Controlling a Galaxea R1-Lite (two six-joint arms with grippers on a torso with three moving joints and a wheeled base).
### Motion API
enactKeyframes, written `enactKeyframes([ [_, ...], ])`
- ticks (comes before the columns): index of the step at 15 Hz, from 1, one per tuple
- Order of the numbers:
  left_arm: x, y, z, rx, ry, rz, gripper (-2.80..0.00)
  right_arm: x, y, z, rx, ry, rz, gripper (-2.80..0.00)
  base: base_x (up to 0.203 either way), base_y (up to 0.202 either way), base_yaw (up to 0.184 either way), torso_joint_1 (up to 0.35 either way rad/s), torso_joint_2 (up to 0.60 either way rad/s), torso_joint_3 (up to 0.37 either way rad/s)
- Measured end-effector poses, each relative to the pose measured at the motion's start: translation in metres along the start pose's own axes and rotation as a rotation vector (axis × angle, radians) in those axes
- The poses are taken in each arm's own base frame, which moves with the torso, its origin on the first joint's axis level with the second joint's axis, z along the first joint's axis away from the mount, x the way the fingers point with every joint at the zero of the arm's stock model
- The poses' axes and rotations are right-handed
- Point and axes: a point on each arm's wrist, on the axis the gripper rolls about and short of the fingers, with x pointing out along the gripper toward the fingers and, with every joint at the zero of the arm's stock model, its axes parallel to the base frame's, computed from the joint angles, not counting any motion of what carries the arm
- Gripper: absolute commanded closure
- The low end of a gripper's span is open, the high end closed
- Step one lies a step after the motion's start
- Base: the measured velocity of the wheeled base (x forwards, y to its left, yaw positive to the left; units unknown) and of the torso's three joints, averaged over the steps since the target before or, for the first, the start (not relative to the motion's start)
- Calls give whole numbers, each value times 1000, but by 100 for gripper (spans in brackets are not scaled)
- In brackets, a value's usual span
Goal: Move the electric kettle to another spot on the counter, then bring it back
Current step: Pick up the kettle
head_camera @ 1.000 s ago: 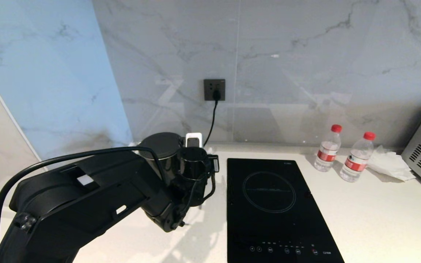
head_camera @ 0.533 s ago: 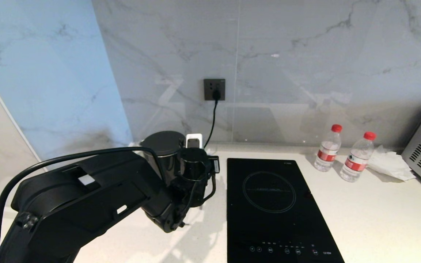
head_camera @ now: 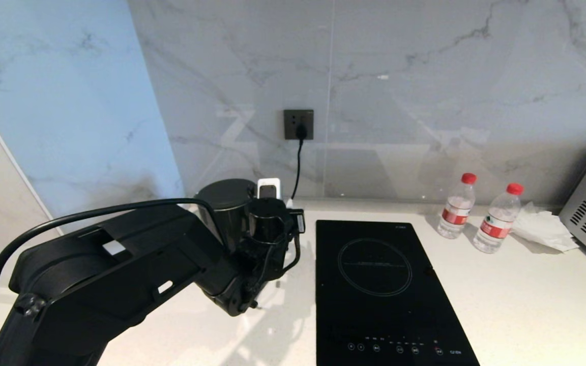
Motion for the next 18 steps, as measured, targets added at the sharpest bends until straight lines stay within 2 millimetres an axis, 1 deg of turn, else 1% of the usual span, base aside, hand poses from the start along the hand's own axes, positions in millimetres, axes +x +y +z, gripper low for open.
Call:
enactKeyframes([
  [8,7,2,5,4,-4,12,0,0,0,0,0,0,0,0,0,0,0,0,0,0],
  [11,10,2,12,-2,-16,16,0,0,0,0,0,0,0,0,0,0,0,0,0,0],
  [15,9,2,25,-16,-41,15,0,0,0,0,0,0,0,0,0,0,0,0,0,0],
  [18,10,6,32,-23,-54,24,0,0,0,0,0,0,0,0,0,0,0,0,0,0],
])
